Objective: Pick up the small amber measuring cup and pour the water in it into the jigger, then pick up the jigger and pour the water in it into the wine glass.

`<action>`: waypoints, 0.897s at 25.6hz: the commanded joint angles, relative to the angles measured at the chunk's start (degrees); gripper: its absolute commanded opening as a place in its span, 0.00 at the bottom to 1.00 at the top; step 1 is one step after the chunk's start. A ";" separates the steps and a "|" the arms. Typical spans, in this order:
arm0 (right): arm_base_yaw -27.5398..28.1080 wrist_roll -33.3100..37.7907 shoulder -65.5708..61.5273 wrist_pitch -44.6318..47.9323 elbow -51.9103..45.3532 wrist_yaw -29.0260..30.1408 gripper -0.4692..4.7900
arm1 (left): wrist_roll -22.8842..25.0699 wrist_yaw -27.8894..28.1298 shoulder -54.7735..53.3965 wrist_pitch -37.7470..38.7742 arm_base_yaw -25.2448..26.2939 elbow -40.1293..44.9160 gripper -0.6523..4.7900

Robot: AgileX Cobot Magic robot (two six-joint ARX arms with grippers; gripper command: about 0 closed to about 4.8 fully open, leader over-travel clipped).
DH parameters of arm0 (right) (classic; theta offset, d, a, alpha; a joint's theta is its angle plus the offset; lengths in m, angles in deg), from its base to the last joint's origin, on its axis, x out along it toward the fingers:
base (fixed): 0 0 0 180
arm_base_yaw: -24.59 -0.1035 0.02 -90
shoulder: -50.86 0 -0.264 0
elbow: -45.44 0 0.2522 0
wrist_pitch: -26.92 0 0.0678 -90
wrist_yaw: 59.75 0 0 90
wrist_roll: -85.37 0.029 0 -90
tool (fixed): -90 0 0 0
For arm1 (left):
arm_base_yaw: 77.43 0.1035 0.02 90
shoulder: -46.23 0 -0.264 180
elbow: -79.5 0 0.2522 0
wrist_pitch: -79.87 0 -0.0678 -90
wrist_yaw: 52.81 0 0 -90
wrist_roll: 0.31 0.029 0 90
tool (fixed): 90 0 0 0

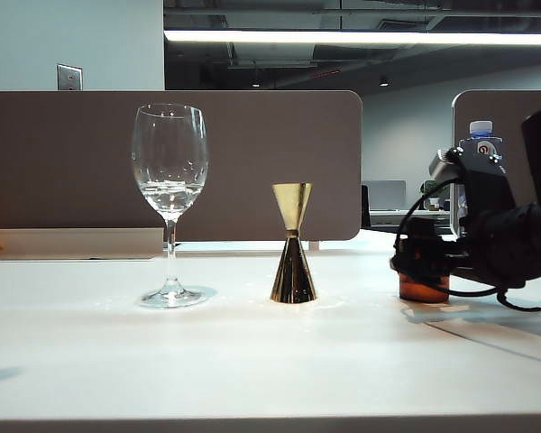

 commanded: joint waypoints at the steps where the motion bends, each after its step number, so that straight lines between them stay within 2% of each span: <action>1: 0.00 -0.15 -0.37 0.02 0.59 0.22 0.69 | 0.04 -0.13 0.00 -0.72 0.04 -0.13 0.17; 2: 0.00 -0.15 -0.52 0.04 0.72 0.22 0.66 | 0.04 -0.13 0.00 -0.74 0.04 -0.13 0.17; 5: 0.00 -0.15 -0.83 -0.09 0.79 0.20 0.66 | 0.04 -0.13 0.00 -0.72 0.04 -0.13 0.17; 10: 0.00 -0.15 -1.01 -0.24 0.76 0.22 0.56 | 0.04 -0.13 0.00 -0.74 0.04 -0.13 0.17; 21: -0.02 -0.15 -1.01 -0.28 0.76 0.28 0.60 | 0.04 -0.13 0.00 -0.74 0.04 -0.13 0.17; 23: -0.07 -0.17 -1.01 -0.31 0.76 -1.62 0.63 | 0.04 -0.13 0.00 -0.74 0.04 -0.13 0.17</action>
